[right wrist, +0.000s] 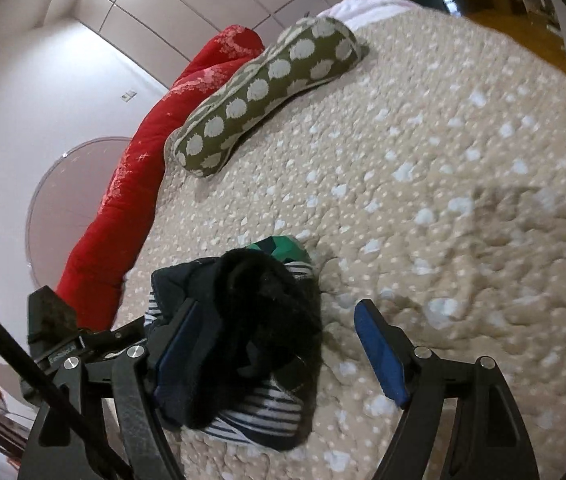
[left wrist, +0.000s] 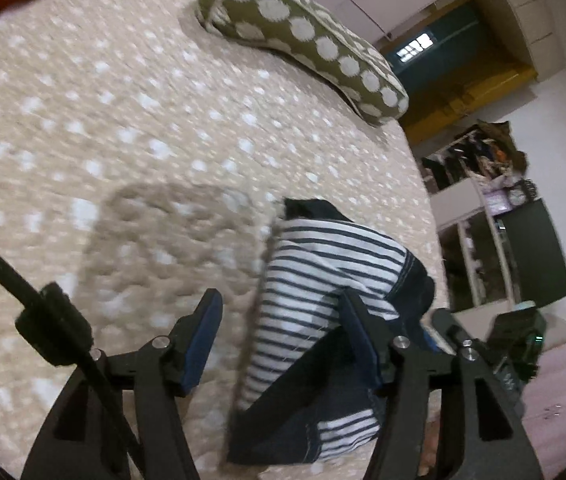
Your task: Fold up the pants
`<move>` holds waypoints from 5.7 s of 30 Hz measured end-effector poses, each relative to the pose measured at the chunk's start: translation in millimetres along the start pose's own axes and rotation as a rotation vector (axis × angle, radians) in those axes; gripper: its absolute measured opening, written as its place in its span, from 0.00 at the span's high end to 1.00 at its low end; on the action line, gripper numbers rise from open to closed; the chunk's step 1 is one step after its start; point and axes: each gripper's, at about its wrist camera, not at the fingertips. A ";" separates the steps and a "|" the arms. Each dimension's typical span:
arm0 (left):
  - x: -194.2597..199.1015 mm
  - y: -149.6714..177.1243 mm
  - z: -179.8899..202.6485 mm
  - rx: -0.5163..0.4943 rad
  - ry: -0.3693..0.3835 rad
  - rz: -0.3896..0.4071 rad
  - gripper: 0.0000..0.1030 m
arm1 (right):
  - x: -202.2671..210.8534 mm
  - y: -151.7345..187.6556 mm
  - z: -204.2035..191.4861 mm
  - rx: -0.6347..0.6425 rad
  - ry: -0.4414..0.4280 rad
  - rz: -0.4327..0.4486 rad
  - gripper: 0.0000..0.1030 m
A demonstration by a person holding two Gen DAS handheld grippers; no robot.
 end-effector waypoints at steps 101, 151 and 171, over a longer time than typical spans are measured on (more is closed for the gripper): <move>92.1 71.5 120.5 -0.478 -0.476 0.381 0.22 | 29.0 53.5 -72.8 0.249 0.276 0.086 0.32; 15.4 52.1 34.3 -0.206 -0.626 0.212 0.21 | 64.7 59.8 -70.1 0.443 0.666 0.268 0.16; 11.6 55.5 36.4 -0.212 -0.614 0.201 0.21 | 56.7 62.0 -67.6 0.444 0.666 0.239 0.15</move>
Point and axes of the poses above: each gripper's, at about its wrist camera, not at the fingertips, and x roughly against the way its jaws point, z to its right, y to its underside, and after that the axes turned 9 degrees about y, right-handed
